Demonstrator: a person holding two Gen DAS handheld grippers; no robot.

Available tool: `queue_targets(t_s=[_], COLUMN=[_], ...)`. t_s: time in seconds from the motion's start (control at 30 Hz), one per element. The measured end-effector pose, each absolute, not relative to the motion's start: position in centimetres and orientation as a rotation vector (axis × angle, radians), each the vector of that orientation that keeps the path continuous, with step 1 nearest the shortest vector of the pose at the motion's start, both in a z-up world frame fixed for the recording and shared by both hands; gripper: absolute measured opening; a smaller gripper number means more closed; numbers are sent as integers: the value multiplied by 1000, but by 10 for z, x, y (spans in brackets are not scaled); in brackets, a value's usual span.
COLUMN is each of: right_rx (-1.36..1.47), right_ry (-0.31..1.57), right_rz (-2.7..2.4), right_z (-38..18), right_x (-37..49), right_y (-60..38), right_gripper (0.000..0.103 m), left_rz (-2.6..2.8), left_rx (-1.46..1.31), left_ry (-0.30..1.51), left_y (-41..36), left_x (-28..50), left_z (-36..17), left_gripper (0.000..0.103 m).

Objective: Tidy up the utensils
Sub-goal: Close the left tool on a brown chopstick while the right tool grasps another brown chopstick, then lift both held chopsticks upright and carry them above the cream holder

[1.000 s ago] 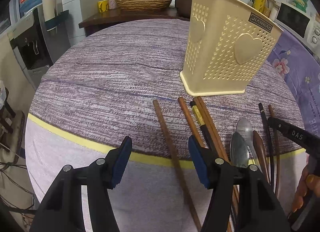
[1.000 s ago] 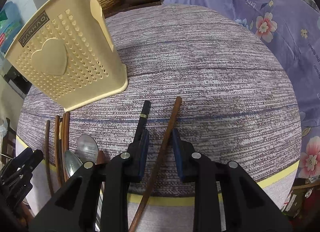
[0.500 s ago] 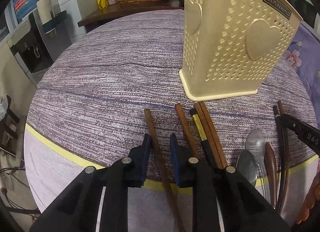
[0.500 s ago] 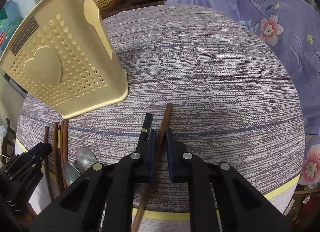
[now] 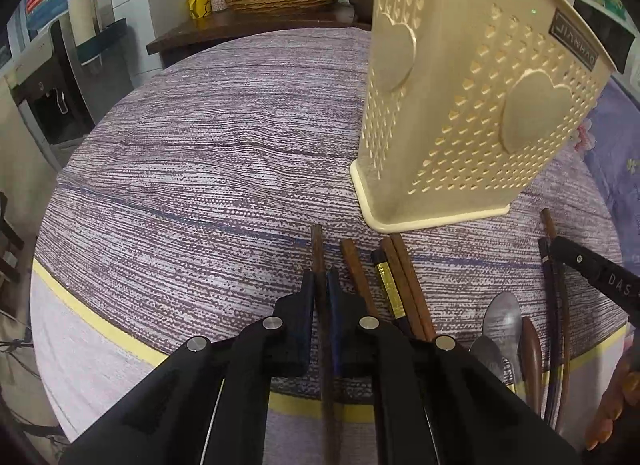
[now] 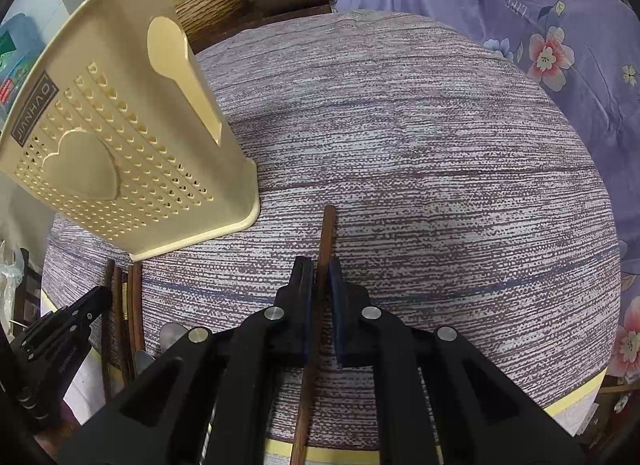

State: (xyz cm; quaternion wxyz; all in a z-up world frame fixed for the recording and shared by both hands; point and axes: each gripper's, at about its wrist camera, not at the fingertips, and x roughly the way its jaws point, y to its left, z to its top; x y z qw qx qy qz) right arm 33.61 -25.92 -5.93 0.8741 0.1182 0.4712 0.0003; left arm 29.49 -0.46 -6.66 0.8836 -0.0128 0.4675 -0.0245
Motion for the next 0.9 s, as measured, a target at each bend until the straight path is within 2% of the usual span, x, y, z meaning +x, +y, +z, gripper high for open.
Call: queue_targets(t_s=[0.2, 0.6, 0.9], right_rx=[269, 225, 199], right_ry=[903, 644, 575], right_rz=[40, 80, 102], right_z=[-38, 59, 85], right_x=[327, 273, 254], right_y=[-271, -298, -298], right_gripper=[9, 7, 7], left_rz=[-83, -123, -100], left_rx=[-102, -102, -127], left_ry=[905, 623, 564], left_y=[4, 26, 39], left_x=[288, 246, 242], left_z=[-45, 62, 80], left_gripper=[8, 8, 8])
